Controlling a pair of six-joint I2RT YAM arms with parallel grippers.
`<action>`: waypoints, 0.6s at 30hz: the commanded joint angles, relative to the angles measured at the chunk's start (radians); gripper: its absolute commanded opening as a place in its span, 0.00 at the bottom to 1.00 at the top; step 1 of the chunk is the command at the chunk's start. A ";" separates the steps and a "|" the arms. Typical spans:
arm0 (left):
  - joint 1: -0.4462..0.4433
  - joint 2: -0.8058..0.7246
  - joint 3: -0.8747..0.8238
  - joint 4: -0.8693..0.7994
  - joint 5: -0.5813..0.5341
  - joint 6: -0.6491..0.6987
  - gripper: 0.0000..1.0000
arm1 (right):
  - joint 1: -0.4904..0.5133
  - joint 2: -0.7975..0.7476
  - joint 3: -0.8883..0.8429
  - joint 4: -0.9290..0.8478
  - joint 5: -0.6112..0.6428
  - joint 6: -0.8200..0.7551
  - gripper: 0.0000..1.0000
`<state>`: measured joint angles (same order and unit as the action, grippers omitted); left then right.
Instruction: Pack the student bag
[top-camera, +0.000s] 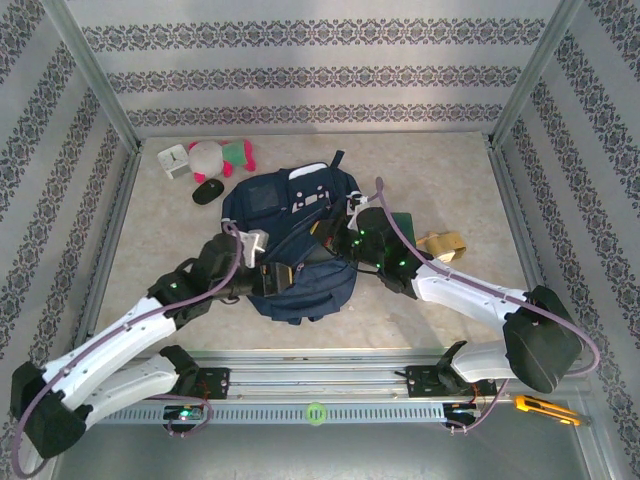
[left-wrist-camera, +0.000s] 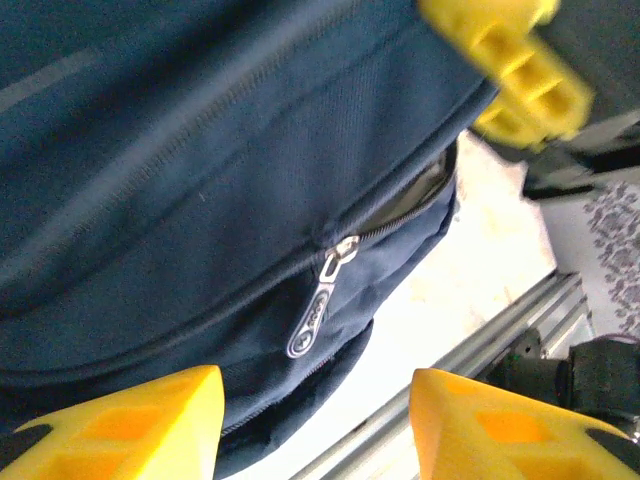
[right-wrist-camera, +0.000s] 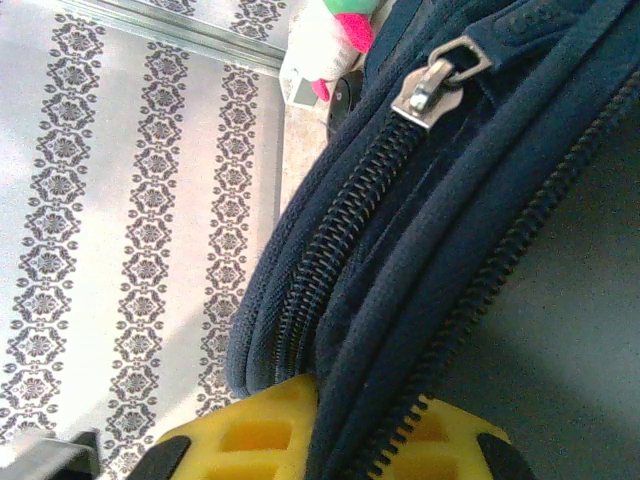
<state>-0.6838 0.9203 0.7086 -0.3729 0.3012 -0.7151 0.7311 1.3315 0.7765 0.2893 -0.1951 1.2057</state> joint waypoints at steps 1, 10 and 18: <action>-0.042 0.059 -0.010 0.082 -0.049 -0.053 0.50 | 0.013 0.003 0.053 0.093 0.015 -0.018 0.00; -0.051 0.149 -0.034 0.258 -0.121 -0.072 0.42 | 0.020 0.016 0.067 0.096 -0.005 -0.019 0.00; -0.070 0.183 -0.002 0.296 -0.151 -0.057 0.19 | 0.021 0.014 0.070 0.097 -0.010 -0.022 0.00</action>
<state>-0.7422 1.1042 0.6716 -0.1738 0.2012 -0.7799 0.7361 1.3514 0.7937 0.2897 -0.1940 1.2053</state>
